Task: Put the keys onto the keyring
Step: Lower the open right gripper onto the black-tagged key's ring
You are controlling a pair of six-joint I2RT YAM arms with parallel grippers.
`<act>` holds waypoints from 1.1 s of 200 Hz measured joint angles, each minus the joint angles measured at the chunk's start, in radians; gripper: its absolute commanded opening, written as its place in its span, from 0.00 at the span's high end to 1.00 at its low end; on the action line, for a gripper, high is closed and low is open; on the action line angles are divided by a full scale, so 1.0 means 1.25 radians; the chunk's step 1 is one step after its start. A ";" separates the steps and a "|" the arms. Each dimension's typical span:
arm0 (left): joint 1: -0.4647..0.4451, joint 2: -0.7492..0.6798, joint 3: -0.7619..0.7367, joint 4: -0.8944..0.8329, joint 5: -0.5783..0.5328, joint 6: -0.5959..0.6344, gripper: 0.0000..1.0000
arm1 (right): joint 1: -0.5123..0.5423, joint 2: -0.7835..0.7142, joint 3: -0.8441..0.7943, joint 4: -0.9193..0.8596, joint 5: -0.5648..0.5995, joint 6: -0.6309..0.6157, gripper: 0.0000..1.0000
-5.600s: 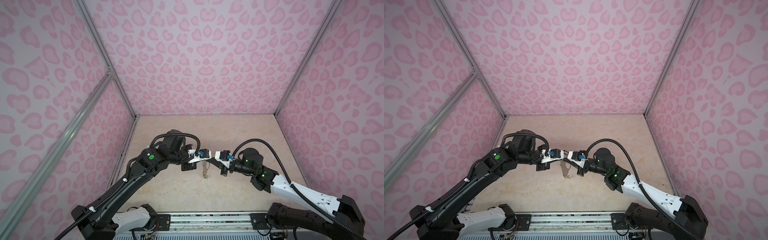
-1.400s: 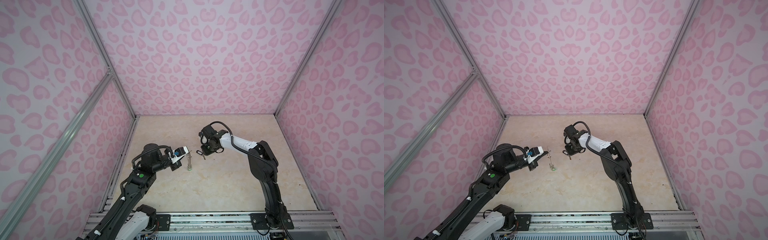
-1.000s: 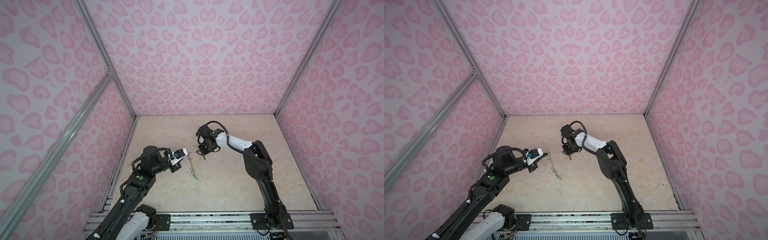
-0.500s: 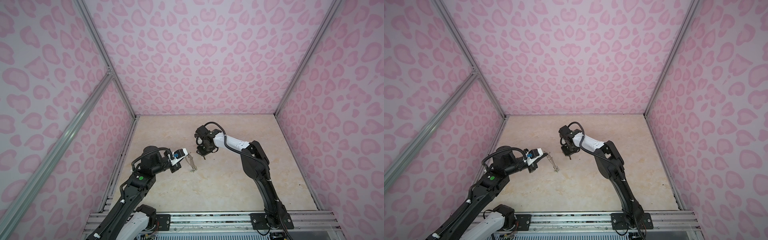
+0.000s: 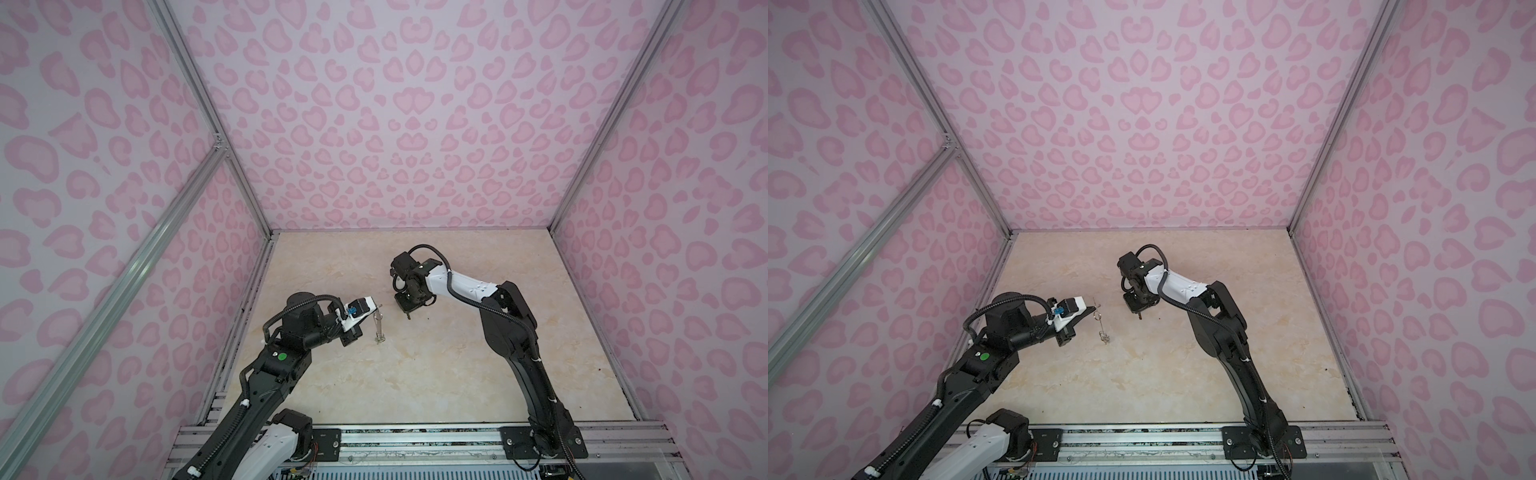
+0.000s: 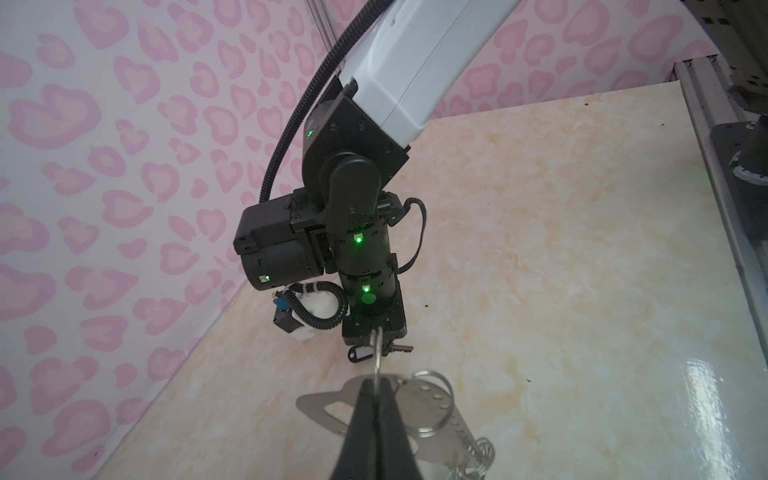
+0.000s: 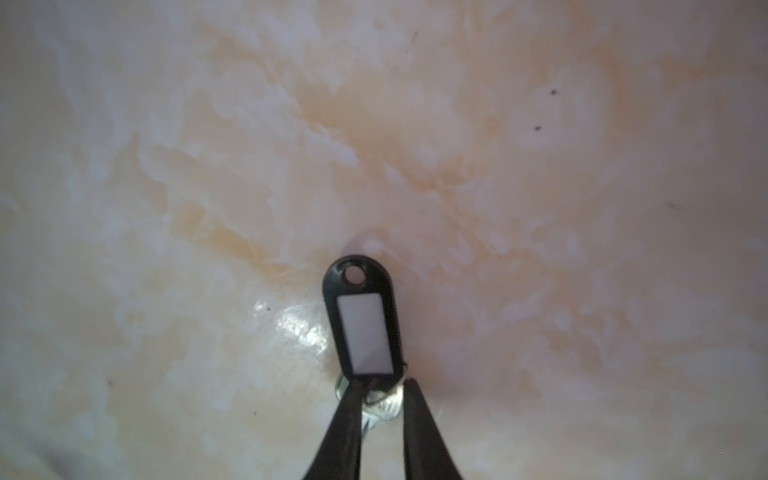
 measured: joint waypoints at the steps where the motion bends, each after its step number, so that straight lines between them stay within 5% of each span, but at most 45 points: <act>1: 0.000 0.000 0.000 0.000 0.000 0.000 0.97 | 0.000 0.000 0.000 0.000 0.000 0.000 0.83; 140: 0.000 -0.004 -0.003 0.000 0.000 0.000 0.97 | -0.002 -0.042 -0.038 0.028 0.005 -0.002 1.00; 220: 0.000 -0.008 -0.003 0.000 0.001 0.000 0.97 | 0.003 -0.126 -0.153 0.044 -0.048 -0.151 1.00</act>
